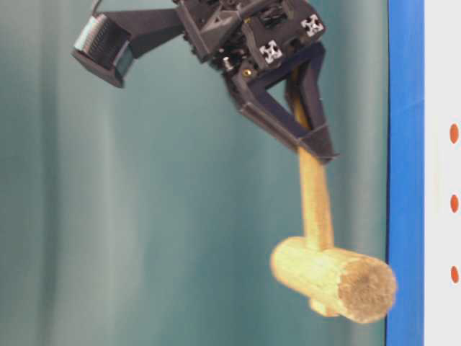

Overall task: Hit the mark with a hammer.
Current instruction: 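Carry the mallet over the white board, head toward the left, then grasp the mallet head with the left gripper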

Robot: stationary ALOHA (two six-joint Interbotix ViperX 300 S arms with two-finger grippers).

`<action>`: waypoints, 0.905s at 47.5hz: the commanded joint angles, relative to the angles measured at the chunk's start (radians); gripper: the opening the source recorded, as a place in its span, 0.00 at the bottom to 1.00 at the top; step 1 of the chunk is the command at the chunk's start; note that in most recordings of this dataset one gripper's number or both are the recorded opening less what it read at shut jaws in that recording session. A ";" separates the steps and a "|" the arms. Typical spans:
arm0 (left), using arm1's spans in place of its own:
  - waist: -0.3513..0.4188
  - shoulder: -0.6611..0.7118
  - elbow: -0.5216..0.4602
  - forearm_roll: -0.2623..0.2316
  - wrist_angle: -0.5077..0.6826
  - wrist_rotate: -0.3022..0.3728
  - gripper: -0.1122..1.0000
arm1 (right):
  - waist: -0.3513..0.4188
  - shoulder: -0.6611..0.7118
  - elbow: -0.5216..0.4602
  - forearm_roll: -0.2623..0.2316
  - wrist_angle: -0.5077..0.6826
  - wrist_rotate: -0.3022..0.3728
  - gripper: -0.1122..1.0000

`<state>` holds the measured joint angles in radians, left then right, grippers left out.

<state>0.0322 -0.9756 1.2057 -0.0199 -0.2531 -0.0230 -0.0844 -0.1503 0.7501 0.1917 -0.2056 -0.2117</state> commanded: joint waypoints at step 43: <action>0.009 0.002 -0.009 -0.003 -0.008 -0.080 0.11 | -0.011 -0.041 -0.034 -0.075 -0.276 -0.675 0.18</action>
<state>0.0337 -0.9771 1.2057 -0.0215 -0.2531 -0.0982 -0.0982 -0.1626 0.7486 0.1150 -0.4571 -0.8866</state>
